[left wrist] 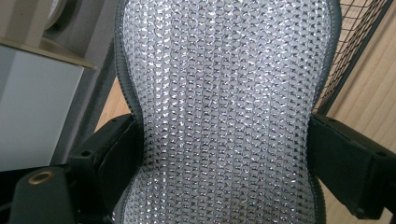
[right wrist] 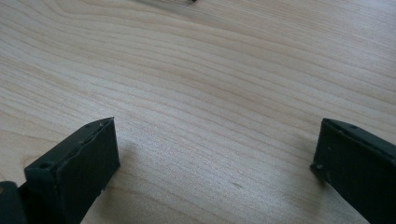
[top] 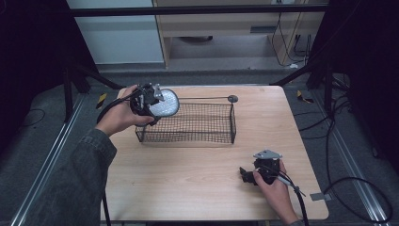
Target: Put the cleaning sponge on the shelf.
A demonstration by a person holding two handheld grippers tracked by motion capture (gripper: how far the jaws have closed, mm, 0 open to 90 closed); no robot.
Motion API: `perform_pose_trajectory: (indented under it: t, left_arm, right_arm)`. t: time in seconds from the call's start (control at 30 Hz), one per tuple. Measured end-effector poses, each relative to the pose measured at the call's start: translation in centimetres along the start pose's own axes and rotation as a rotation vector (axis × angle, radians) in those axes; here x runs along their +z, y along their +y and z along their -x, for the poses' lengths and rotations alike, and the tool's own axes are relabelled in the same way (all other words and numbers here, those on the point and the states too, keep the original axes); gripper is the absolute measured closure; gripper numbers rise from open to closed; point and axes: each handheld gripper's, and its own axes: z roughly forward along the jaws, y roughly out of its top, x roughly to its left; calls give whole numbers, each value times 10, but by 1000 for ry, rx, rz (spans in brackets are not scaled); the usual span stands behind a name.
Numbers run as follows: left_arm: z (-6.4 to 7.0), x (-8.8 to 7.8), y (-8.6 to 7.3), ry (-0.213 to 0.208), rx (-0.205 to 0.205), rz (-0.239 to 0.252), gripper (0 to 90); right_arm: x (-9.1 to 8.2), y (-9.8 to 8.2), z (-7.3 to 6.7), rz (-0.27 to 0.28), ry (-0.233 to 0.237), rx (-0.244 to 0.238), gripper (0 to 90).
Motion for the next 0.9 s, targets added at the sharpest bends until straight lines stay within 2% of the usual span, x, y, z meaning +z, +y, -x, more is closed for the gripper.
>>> perform_pose_trajectory:
  t: [0.4, 0.77, 0.9]
  left_arm:
    - [-4, 17, 4, -19, 28, 1, 123]
    - [-2, 33, 5, -37, 77, -6, 122]
    - [-1, 38, 8, -41, 75, -4, 122]
  right_arm:
    - [0, 0, 0, 0, 4, 0, 3]
    - [0, 0, 0, 1, 5, -2, 4]
    - [0, 0, 0, 0, 4, -3, 4]
